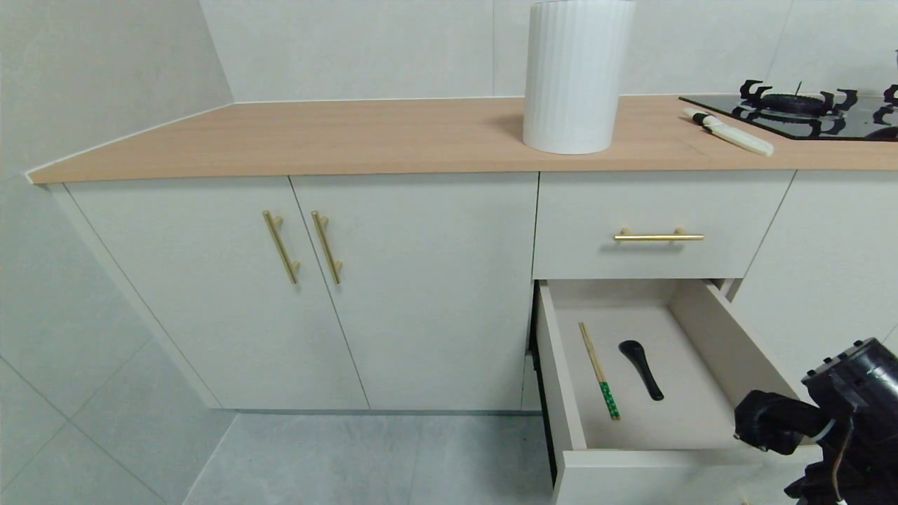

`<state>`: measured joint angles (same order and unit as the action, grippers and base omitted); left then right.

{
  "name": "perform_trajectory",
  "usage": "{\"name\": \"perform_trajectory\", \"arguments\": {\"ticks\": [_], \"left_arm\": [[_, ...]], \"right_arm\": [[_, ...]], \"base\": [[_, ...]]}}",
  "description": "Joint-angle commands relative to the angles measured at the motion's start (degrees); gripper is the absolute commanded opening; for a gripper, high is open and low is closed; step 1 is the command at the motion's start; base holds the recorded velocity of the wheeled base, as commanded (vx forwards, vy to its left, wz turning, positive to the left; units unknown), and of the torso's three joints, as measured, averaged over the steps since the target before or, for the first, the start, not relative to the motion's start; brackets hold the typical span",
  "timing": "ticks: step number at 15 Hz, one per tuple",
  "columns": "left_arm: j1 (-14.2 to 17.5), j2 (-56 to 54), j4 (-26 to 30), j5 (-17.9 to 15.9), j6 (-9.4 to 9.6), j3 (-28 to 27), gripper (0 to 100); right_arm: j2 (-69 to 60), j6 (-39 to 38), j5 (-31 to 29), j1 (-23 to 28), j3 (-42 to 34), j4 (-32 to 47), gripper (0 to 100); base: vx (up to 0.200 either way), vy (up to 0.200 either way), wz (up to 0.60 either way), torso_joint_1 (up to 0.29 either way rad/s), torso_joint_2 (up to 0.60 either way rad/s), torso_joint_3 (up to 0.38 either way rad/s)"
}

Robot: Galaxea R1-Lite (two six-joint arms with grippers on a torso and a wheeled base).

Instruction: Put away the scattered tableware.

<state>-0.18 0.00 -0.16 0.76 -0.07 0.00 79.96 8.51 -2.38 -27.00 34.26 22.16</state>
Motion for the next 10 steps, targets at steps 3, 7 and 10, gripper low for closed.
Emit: {"name": "perform_trajectory", "arguments": {"ticks": [3,7,10], "left_arm": [[0.0,0.1,0.0,0.0,-0.01,0.0,100],[0.0,0.0,0.0,0.0,-0.01,0.0,100],[0.0,0.1,0.0,0.0,-0.01,0.0,100]], "right_arm": [[3.9,0.6,-0.1,-1.6,-1.6,0.1,100],[8.7,-2.4,-1.2,-1.3,0.1,-0.4,100],[12.6,-9.2,-3.5,-1.2,3.4,-0.4,100]], "base": [[0.0,0.0,0.0,0.0,0.0,0.0],[0.0,0.0,0.0,0.0,0.0,0.0],[0.0,0.0,0.0,0.0,0.0,0.0]]}}
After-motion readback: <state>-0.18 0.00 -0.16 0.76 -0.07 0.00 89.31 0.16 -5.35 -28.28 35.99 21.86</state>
